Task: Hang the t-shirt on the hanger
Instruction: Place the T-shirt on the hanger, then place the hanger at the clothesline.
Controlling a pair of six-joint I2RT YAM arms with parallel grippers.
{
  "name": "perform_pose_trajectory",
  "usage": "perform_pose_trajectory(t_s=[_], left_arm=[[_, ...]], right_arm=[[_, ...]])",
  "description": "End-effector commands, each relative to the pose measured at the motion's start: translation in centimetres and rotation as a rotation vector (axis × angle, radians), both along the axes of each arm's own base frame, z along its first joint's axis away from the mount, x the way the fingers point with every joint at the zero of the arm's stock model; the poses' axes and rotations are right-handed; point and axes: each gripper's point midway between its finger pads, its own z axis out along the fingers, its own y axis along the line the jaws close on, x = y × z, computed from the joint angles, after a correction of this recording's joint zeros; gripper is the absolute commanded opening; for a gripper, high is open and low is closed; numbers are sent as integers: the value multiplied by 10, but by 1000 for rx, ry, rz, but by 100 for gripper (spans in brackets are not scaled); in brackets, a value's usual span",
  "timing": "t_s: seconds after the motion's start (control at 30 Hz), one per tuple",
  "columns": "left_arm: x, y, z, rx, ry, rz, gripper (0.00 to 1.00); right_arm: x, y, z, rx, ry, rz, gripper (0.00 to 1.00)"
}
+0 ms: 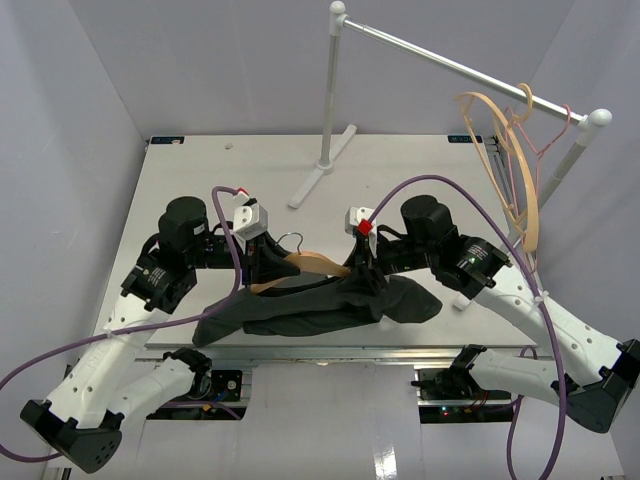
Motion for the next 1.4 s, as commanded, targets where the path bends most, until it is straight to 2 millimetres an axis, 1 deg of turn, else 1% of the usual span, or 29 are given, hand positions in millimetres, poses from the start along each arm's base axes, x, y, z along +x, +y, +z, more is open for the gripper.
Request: perform_pose_trajectory(t_s=[0.0,0.03,0.07,0.13,0.17,0.27,0.3,0.33,0.37,0.4,0.43,0.47,0.5,0.53,0.57,0.6,0.63,0.67,0.73,0.83,0.9,0.97,1.03,1.1,1.13,1.17,1.2,1.27,1.37], left_arm=[[2,-4,19,-30,-64,-29,0],[2,-4,18,-30,-63,-32,0],[1,-4,17,-30,-64,-32,0],[2,-3,16,-31,-70,-21,0],[3,-3,17,-33,-74,-15,0],[8,-2,22,-38,-64,26,0],[12,-2,25,-41,-62,49,1],[13,-3,27,-47,-56,57,4],[17,-3,29,-52,-54,75,11],[20,-3,32,-56,-56,93,21],[25,-3,33,-59,-47,118,39],[31,-3,35,-62,-26,153,63],[35,-2,37,-64,-17,180,77],[41,-1,39,-65,-16,211,83],[50,1,39,-63,-14,269,86],[55,4,39,-65,-1,311,90],[62,8,40,-68,10,369,96],[69,12,39,-71,25,425,98],[84,24,33,-76,73,559,98],[93,32,20,-47,130,645,98],[98,33,12,-27,165,674,98],[102,37,1,-8,196,717,98],[110,43,-6,-17,223,786,98],[112,42,-13,-24,230,792,98],[111,41,-18,-21,237,787,98],[112,41,-19,-28,242,790,98],[115,42,-22,-42,257,813,98],[121,44,-31,-62,284,852,98],[128,49,-42,-109,362,936,98]], right_arm=[[2,0,-9,-22,30,-23,43],[3,0,-9,-21,26,-29,40],[3,0,-9,-21,28,-31,33],[7,1,-9,-24,27,-55,10],[9,0,-7,-20,26,-66,8],[13,0,1,8,3,-100,8],[13,-1,4,17,-3,-106,8],[13,-2,8,26,-10,-110,8],[12,-2,11,37,-13,-113,8],[12,-2,14,45,-15,-115,8],[12,-3,16,51,-15,-123,8],[13,-3,18,59,-13,-135,8],[15,-4,20,62,-14,-151,8],[17,-5,20,62,-13,-170,8],[19,-5,19,58,-1,-191,8],[23,-7,18,50,6,-221,8],[29,-9,16,37,13,-265,8],[34,-11,15,24,19,-303,8],[50,-19,9,-19,13,-411,8],[60,-26,6,-36,37,-504,8],[71,-36,4,-58,36,-604,8],[82,-47,1,-94,43,-703,8],[96,-66,4,-130,28,-850,8],[100,-81,3,-162,22,-926,8],[103,-86,6,-164,15,-960,8],[105,-91,8,-167,9,-991,8],[110,-98,15,-162,-2,-1044,8],[118,-113,21,-177,-25,-1145,8],[126,-124,42,-130,-35,-1250,8]])
